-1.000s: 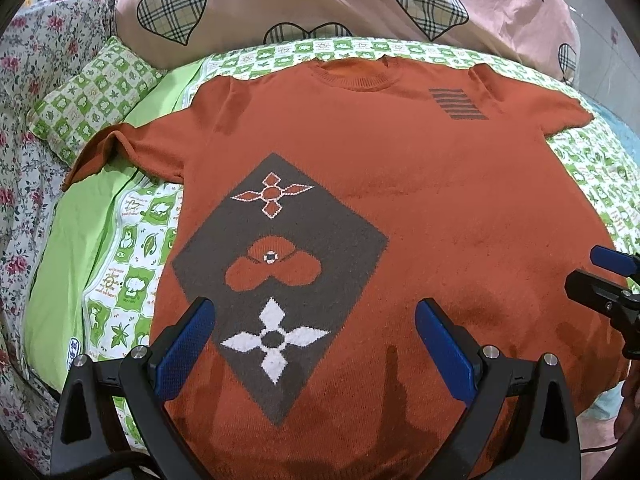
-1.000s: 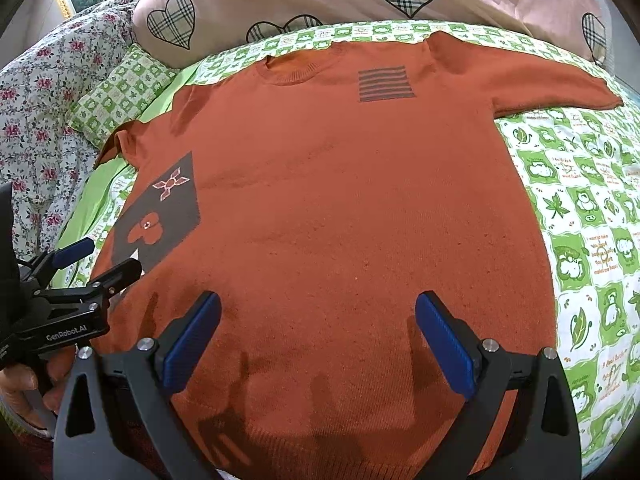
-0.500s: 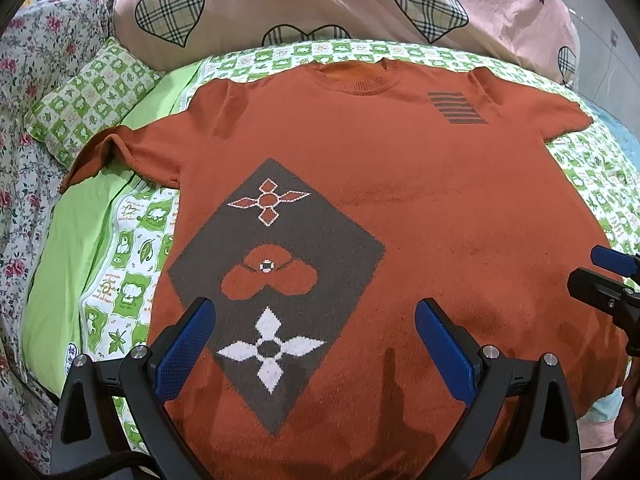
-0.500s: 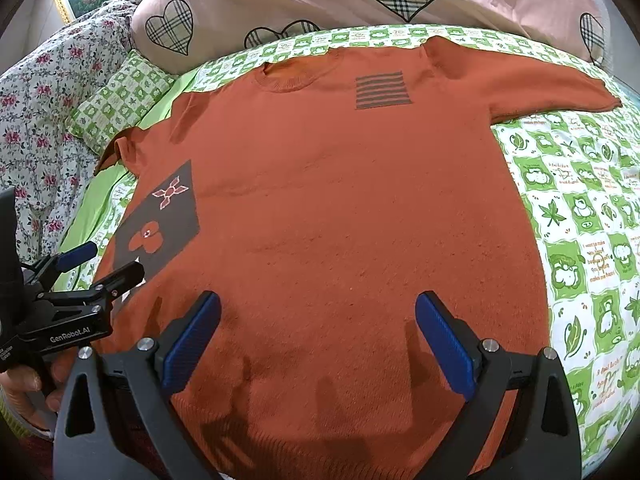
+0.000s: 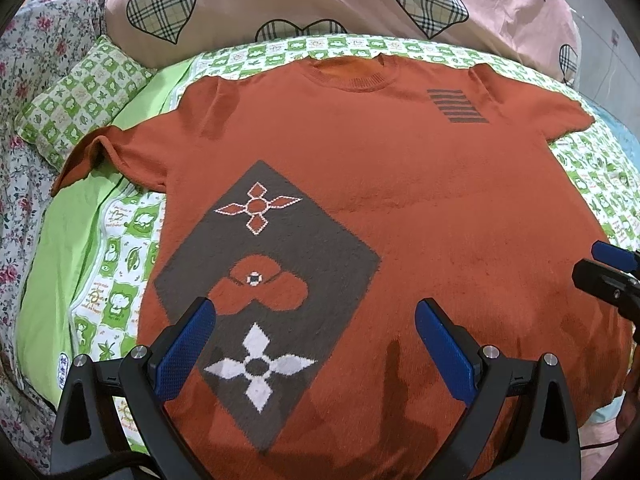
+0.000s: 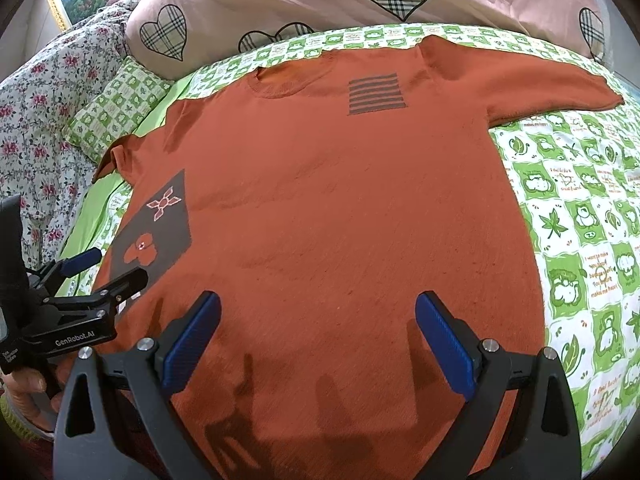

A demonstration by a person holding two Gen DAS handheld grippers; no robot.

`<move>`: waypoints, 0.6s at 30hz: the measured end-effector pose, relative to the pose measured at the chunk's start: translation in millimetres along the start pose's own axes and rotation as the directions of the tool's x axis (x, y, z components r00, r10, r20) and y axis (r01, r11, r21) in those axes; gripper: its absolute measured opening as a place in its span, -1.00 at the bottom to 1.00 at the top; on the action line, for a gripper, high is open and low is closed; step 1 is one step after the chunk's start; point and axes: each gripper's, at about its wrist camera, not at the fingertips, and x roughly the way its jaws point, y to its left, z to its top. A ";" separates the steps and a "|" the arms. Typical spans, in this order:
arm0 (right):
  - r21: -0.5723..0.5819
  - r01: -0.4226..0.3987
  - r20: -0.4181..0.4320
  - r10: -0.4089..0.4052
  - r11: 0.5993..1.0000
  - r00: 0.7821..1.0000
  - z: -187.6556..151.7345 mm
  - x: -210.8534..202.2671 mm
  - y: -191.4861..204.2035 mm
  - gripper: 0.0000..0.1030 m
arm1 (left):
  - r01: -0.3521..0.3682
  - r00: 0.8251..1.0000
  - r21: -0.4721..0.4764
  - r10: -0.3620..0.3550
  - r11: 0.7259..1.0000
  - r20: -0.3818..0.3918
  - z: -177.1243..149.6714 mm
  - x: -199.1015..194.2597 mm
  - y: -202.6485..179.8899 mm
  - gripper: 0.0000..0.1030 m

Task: Fold small clothes

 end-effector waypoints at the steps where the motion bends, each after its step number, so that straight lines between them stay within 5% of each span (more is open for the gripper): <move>1: 0.006 -0.004 -0.001 0.004 1.000 1.000 1.3 0.5 -2.5 0.90 | 0.004 1.000 0.000 -0.004 1.000 -0.003 1.3 2.2 -0.2 0.95; 18: 0.216 0.062 0.120 -0.090 0.974 0.989 64.3 -16.8 -133.1 0.90 | 0.024 0.999 -0.065 -0.021 0.998 0.040 68.3 36.1 14.1 0.95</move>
